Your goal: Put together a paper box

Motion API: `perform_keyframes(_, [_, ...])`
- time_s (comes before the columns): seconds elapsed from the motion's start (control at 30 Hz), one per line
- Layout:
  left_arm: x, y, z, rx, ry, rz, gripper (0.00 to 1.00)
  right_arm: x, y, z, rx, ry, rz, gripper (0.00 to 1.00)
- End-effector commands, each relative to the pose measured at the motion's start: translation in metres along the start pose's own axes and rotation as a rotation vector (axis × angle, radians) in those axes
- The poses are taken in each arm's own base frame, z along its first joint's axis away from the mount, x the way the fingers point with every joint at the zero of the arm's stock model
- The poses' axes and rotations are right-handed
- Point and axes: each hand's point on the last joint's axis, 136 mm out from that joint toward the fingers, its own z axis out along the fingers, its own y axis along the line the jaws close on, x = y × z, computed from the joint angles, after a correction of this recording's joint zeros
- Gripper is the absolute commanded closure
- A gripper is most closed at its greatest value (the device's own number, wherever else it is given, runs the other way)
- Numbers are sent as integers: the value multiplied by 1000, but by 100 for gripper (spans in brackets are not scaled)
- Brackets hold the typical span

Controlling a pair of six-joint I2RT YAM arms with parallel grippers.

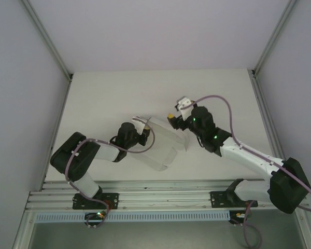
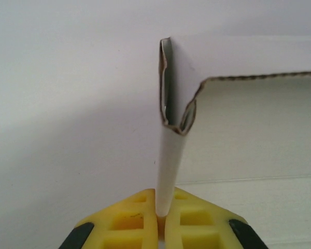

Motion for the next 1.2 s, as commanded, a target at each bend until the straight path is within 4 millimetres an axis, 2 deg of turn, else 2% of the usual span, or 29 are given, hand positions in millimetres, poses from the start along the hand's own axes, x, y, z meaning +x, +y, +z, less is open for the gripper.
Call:
perform_keyframes(0.0, [-2,-4,4,-5,-37,47,92,14,24,9,-152,133,135,17])
perform_keyframes(0.1, [1,-6,6,-2,-48,55,92,19,24,27,-142,195,168,18])
perform_keyframes(0.17, [3,-6,6,-3,-60,53,92,32,26,41,-141,245,161,20])
perform_keyframes(0.4, [8,-6,6,-13,-46,73,90,68,53,67,-233,386,156,24])
perform_keyframes(0.57, [7,-6,7,-17,-43,79,86,90,64,75,-259,440,168,25])
perform_keyframes(0.77, [5,-6,9,-22,-35,69,82,126,70,79,-248,545,150,30])
perform_keyframes(0.83, [3,-3,10,-41,-35,66,81,129,73,78,-253,545,151,31])
perform_keyframes(0.93, [-2,-1,13,-57,-41,69,76,130,72,76,-249,536,158,31])
perform_keyframes(1.17, [-12,3,25,-80,-47,75,77,133,70,75,-239,547,154,32])
